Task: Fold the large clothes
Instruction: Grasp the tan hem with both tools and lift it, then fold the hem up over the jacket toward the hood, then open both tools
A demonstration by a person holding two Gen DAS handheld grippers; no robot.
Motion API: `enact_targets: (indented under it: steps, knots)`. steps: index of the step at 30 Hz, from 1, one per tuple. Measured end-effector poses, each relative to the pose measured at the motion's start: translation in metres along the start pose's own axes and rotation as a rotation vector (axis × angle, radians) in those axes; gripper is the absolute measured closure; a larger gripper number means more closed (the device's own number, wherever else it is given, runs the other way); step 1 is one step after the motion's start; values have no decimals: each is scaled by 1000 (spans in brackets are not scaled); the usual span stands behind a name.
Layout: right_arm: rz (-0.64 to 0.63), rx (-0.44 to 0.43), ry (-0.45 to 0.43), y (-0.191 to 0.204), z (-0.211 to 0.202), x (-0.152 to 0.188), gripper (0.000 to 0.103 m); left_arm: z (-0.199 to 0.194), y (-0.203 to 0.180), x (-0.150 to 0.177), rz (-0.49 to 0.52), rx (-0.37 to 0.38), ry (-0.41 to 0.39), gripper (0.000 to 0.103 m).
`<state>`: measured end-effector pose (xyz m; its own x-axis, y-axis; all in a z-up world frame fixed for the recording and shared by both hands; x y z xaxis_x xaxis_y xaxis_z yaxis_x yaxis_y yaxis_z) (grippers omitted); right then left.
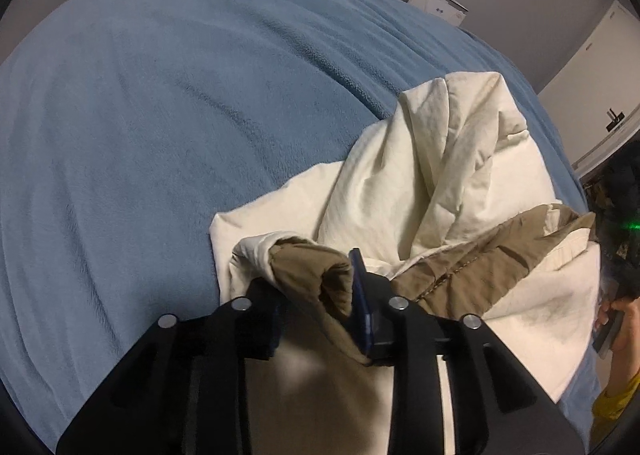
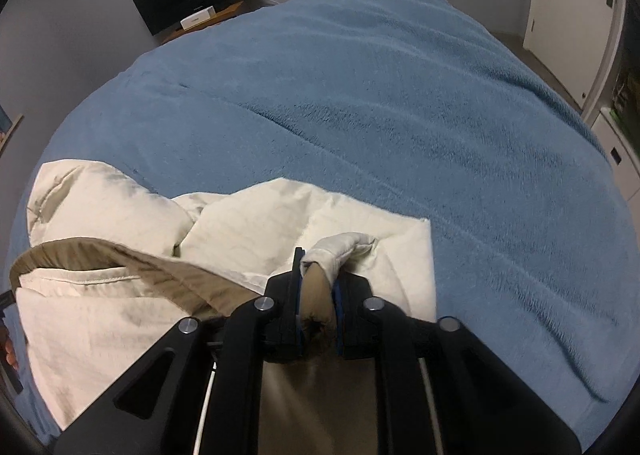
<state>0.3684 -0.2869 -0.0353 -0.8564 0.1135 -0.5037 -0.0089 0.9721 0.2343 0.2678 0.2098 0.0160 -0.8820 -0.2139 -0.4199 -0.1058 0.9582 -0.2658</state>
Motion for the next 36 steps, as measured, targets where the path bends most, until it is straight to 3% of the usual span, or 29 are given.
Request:
enact_targets:
  steps: [2, 4, 5, 6, 7, 9, 14, 20, 25, 30, 32, 36]
  knots:
    - [-3, -15, -4, 0, -8, 2, 85, -9, 1, 2, -2, 9, -2, 66]
    - [-1, -45, -7, -2, -19, 3, 75, -23, 1, 5, 3, 36, -11, 54]
    - [-4, -54, -18, -2, -26, 3, 64, -30, 2, 6, 3, 46, -17, 52]
    - [-10, -55, -31, -2, -33, 3, 55, -38, 4, 7, -6, 64, -29, 42]
    - [-17, -66, -47, -3, -42, 2, 53, -46, 6, 7, -20, 65, -45, 25]
    - [-24, -70, -76, -4, -58, 0, 49, -66, 12, 8, -31, -27, -112, 7]
    - [-62, -65, -93, -5, -87, 19, 42, -99, 11, 25, 12, -39, -155, 7]
    - [-188, -111, -63, 15, -96, 98, 31, -100, -38, 96, 167, -34, -158, 7]
    - [-280, -100, -82, 35, -98, 161, 28, -80, -68, 147, 213, 1, -155, 7]
    - [-349, -62, -151, 45, -105, 200, 20, -56, -101, 175, 302, -69, -144, 7]
    - [-367, -44, -127, 47, -96, 207, 17, -47, -107, 177, 341, -125, -162, 7]
    - [-362, -43, -119, 49, -84, 206, 8, -34, -110, 178, 339, -151, -181, 5]
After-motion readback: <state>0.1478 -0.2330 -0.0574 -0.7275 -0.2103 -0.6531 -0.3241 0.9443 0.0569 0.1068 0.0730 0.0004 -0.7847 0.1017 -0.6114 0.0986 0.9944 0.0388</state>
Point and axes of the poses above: each gripper's, at about its wrist camera, not at the fingertips, and z roughly the way its jaws point, y to its left, x to its underside, the point moved 1 cm from there along z, roughly the way its jaws point, and after that the axes turned 1 degree about z, right-handed, at the moved point
